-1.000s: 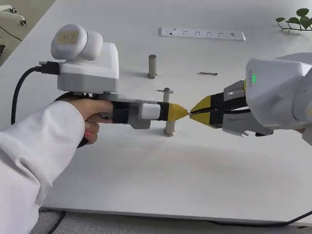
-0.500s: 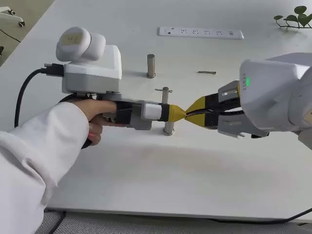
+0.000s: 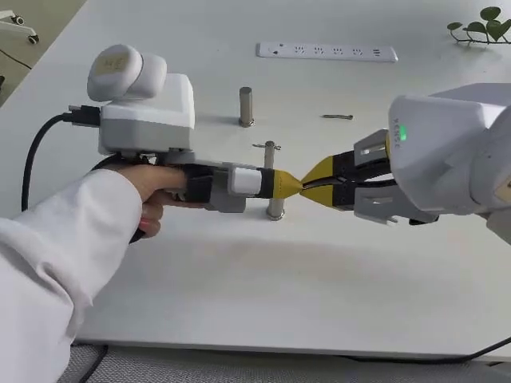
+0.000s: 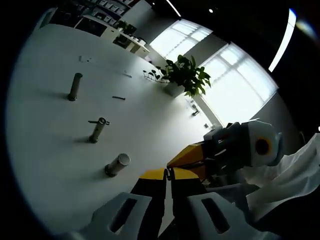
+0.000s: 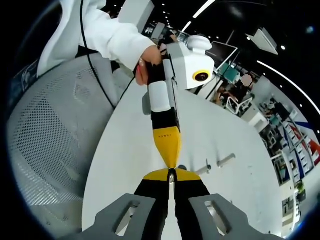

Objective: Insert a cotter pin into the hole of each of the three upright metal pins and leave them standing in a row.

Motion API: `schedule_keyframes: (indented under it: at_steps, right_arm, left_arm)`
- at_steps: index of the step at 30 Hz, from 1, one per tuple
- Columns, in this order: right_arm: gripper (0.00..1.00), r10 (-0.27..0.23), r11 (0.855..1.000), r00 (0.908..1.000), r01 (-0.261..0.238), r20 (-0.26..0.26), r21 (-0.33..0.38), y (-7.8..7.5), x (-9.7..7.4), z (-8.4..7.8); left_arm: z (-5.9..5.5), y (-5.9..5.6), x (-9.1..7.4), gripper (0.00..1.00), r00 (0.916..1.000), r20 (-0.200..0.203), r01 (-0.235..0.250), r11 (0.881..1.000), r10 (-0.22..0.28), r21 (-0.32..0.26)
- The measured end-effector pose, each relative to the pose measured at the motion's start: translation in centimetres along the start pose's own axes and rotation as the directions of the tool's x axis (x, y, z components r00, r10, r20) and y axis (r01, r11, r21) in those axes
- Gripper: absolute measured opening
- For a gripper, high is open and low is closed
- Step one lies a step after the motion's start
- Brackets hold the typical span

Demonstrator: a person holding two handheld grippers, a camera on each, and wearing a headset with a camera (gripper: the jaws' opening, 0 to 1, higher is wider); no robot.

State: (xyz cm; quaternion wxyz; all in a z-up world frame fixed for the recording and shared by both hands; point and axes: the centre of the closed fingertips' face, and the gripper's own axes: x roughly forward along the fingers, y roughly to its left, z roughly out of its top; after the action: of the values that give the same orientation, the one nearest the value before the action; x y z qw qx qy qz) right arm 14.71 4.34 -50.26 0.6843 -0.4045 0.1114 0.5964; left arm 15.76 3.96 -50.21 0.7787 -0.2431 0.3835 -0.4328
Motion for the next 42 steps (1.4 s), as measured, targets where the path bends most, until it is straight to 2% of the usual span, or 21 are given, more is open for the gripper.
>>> schedule_keyframes:
  at_steps: [2,12,14,16,18,20,21,22,24,26,27,29,30,31,32,33,34,35,38,41,42]
  right_arm:
    - [0.00,0.004,1.000,1.0000,-0.004,0.001,0.001,0.1,-0.1,0.0]
    - [0.00,0.023,1.000,0.9996,-0.023,-0.016,-0.005,0.4,0.1,-0.6]
    - [0.08,0.019,0.999,0.9995,-0.018,-0.024,0.041,0.4,0.1,-1.1]
    - [0.10,0.021,0.996,0.9996,-0.019,-0.018,0.082,0.4,0.0,-1.4]
    - [0.08,0.027,0.991,0.9995,-0.025,-0.017,0.132,0.4,-0.2,-1.9]
    - [0.11,0.037,0.982,0.9993,-0.035,-0.008,0.185,0.6,-0.3,-2.2]
    - [0.13,0.054,0.972,0.9985,-0.054,0.006,0.230,0.9,-0.3,-2.2]
    - [0.14,0.050,0.966,0.9986,-0.052,0.017,0.252,0.8,-0.4,-2.2]
    - [0.13,0.064,0.949,0.9969,-0.075,0.045,0.305,1.0,-0.5,-2.2]
    - [0.14,0.086,0.923,0.9942,-0.104,0.065,0.371,1.4,-0.5,-2.3]
    - [0.15,0.086,0.920,0.9937,-0.107,0.071,0.377,1.4,-0.5,-2.3]
    - [0.17,0.108,0.903,0.9900,-0.136,0.091,0.407,1.9,-0.5,-2.2]
    - [0.17,0.106,0.902,0.9889,-0.139,0.104,0.408,1.9,-0.5,-2.0]
    - [0.17,0.112,0.896,0.9873,-0.149,0.113,0.419,2.1,-0.5,-1.8]
    - [0.17,0.122,0.889,0.9848,-0.164,0.124,0.428,2.3,-0.5,-1.6]
    - [0.16,0.120,0.890,0.9848,-0.163,0.125,0.426,2.3,-0.5,-1.4]
    - [0.15,0.122,0.893,0.9837,-0.167,0.132,0.418,2.4,-0.6,-1.2]
    - [0.15,0.133,0.893,0.9814,-0.179,0.138,0.412,2.6,-0.6,-0.9]
    - [0.14,0.152,0.898,0.9763,-0.202,0.154,0.390,3.1,-0.6,-0.3]
    - [0.13,0.166,0.905,0.9739,-0.213,0.155,0.368,3.2,-0.4,0.2]
    - [0.12,0.167,0.906,0.9731,-0.215,0.159,0.365,3.3,-0.4,0.3]
  left_arm:
    - [-0.1,0.0,0.0,0.01,1.0000,-0.002,-0.002,1.000,0.002,-0.026]
    - [-0.3,0.1,0.0,0.00,0.9999,-0.005,-0.012,1.000,0.012,0.003]
    - [-0.2,0.3,-0.3,0.00,0.9999,-0.002,-0.014,1.000,0.014,0.016]
    - [0.0,0.6,-0.6,0.00,0.9996,0.002,-0.027,0.999,0.027,0.028]
    - [0.3,0.8,-0.9,0.00,0.9991,0.013,-0.040,0.997,0.039,0.063]
    - [0.3,1.0,-1.2,0.00,0.9989,0.009,-0.046,0.992,0.046,0.116]
    - [0.2,1.0,-1.4,0.00,0.9988,0.003,-0.049,0.985,0.050,0.166]
    - [0.2,1.0,-1.5,0.00,0.9987,0.002,-0.049,0.978,0.050,0.205]
    - [0.4,0.7,-1.8,0.00,0.9993,0.018,-0.036,0.959,0.032,0.281]
    - [0.7,-0.1,-2.0,0.00,0.9993,0.037,-0.010,0.936,-0.004,0.352]
    - [0.6,-0.3,-2.1,0.00,0.9994,0.031,0.002,0.921,-0.016,0.391]
    - [0.4,-0.7,-2.3,0.00,0.9993,0.019,0.020,0.893,-0.032,0.450]
    - [0.2,-0.7,-2.3,0.00,0.9993,0.009,0.028,0.880,-0.037,0.475]
    - [0.0,-0.9,-2.4,0.00,0.9991,-0.002,0.037,0.860,-0.042,0.510]
    - [0.0,-1.0,-2.5,0.00,0.9991,-0.005,0.038,0.809,-0.043,0.586]
    - [-0.2,-1.2,-2.5,0.00,0.9988,-0.016,0.046,0.773,-0.047,0.633]
    - [-0.4,-1.3,-2.5,0.00,0.9985,-0.024,0.053,0.757,-0.049,0.651]
    - [-0.7,-1.7,-2.6,0.00,0.9977,-0.037,0.066,0.716,-0.056,0.695]
    - [-1.2,-2.1,-2.7,0.00,0.9953,-0.063,0.096,0.655,-0.073,0.750]
    - [-1.7,-2.0,-2.7,0.00,0.9934,-0.091,0.114,0.634,-0.069,0.765]
    - [-1.9,-2.0,-2.6,0.00,0.9925,-0.102,0.122,0.615,-0.067,0.779]
